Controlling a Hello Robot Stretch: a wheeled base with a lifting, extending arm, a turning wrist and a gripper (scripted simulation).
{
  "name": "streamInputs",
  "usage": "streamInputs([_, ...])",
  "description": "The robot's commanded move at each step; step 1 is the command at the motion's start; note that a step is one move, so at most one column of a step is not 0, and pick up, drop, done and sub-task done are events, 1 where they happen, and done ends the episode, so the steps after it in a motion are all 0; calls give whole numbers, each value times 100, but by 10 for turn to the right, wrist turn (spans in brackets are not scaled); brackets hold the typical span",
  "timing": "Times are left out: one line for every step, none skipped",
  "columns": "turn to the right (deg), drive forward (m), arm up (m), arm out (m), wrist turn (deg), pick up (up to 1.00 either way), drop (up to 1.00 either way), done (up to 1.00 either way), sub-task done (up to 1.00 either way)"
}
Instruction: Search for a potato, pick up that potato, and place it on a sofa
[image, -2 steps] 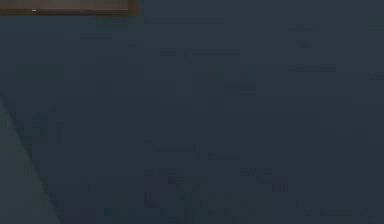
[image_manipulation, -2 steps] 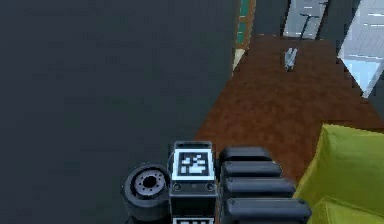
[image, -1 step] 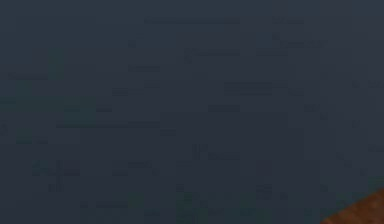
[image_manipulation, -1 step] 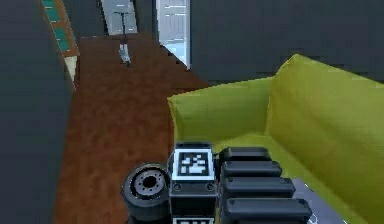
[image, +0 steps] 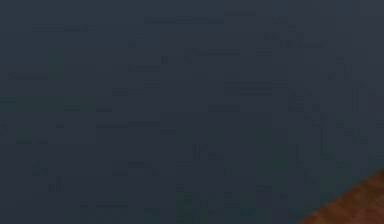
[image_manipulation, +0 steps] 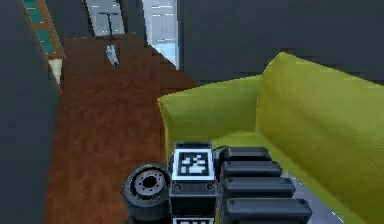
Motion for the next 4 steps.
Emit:
streamInputs([450,0,0,0,0,0,0,0,0])
streamInputs([390,0,0,0,0,0,0,0,0])
streamInputs([0,25,0,0,0,0,0,0,0])
streamInputs([450,0,0,0,0,0,0,0,0])
